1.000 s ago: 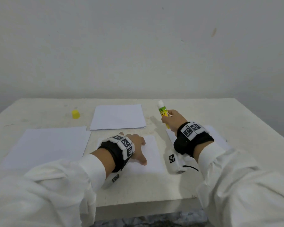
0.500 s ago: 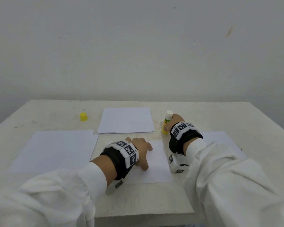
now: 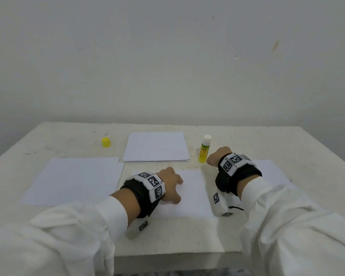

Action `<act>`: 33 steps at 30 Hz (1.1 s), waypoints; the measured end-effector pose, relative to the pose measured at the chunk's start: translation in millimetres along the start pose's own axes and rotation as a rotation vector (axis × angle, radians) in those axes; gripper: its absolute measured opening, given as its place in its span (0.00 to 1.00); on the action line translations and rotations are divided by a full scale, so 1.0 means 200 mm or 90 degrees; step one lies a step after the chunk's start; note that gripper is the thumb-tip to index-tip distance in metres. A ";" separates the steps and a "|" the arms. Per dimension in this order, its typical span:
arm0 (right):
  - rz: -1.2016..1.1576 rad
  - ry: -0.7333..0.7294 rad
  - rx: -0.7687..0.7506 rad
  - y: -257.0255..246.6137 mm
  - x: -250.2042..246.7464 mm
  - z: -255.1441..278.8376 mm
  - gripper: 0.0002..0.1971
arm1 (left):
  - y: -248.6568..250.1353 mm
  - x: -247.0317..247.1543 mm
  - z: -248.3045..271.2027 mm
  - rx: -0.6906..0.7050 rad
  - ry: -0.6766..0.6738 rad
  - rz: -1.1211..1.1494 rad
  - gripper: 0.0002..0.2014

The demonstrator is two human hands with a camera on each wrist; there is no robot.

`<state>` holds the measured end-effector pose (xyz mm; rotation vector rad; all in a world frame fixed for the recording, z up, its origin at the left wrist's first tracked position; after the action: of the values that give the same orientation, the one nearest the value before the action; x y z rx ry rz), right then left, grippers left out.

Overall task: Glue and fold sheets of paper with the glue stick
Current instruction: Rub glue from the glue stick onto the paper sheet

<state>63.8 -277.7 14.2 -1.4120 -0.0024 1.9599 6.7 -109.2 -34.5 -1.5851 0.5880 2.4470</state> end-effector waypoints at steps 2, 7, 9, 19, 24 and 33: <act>0.095 -0.021 -0.025 0.01 0.01 0.03 0.05 | -0.02 -0.03 0.03 0.004 0.024 0.043 0.36; 0.203 -0.028 -0.142 -0.16 0.14 0.18 0.14 | -0.19 -0.19 0.23 -0.006 0.096 0.160 0.32; 0.241 -0.060 -0.202 -0.31 0.24 0.24 0.14 | -0.37 -0.23 0.34 -0.051 0.115 0.165 0.32; 0.339 -0.096 -0.336 -0.82 0.79 0.56 0.21 | -1.31 -0.09 0.81 -0.337 -0.028 -0.042 0.38; 0.444 -0.062 -0.326 -0.92 0.92 0.59 0.33 | -1.38 -0.04 0.79 -0.305 -0.072 -0.113 0.35; 0.482 -0.090 -0.313 -0.93 0.98 0.56 0.36 | -1.38 -0.03 0.76 -0.298 -0.087 -0.163 0.29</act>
<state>40.8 11.3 -30.9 -1.7435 -0.0190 2.8232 -22.0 204.9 -39.0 -1.5003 -0.2174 2.5799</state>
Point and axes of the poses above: each hand's wrist, its own z-axis away from the middle knuckle, its own x-axis out of the palm, y = z × x, the point moved 7 cm from there along -z, towards the middle knuckle, and after that the axes turned 7 degrees about x, right-handed, at the moved point
